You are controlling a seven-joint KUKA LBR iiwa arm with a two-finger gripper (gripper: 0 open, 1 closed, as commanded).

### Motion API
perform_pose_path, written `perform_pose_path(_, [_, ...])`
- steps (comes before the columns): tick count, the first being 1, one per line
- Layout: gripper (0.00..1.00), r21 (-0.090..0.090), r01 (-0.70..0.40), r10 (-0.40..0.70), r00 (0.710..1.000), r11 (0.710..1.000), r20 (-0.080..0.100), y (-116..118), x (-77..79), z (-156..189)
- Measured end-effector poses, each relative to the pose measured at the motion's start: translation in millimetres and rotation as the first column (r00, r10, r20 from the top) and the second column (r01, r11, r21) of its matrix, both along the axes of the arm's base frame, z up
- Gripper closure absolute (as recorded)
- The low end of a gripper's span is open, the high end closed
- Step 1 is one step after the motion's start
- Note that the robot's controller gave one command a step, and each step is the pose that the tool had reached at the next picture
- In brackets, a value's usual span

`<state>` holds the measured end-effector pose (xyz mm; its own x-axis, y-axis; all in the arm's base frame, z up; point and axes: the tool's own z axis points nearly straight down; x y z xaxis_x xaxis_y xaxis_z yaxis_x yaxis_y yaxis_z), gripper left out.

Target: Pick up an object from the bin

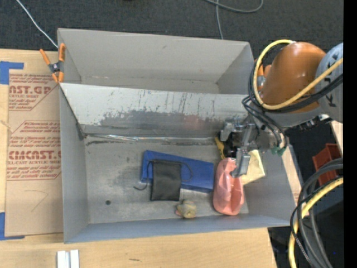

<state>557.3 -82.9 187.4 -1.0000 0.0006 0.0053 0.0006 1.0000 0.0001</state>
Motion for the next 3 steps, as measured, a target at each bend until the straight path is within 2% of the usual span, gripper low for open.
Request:
perform_pose_path(1, [0.00, -0.001, -0.001, 0.001, 1.000, 1.000, 0.008, 0.6, 1.4, 4.9])
perform_pose_path(2, [0.00, 0.003, -0.009, 0.009, 1.000, 1.000, -0.003, 85.3, -13.9, -121.7])
perform_pose_path(3, [0.00, 0.001, 0.126, -0.126, 0.992, 0.992, 0.014, 77.2, -24.7, -23.9])
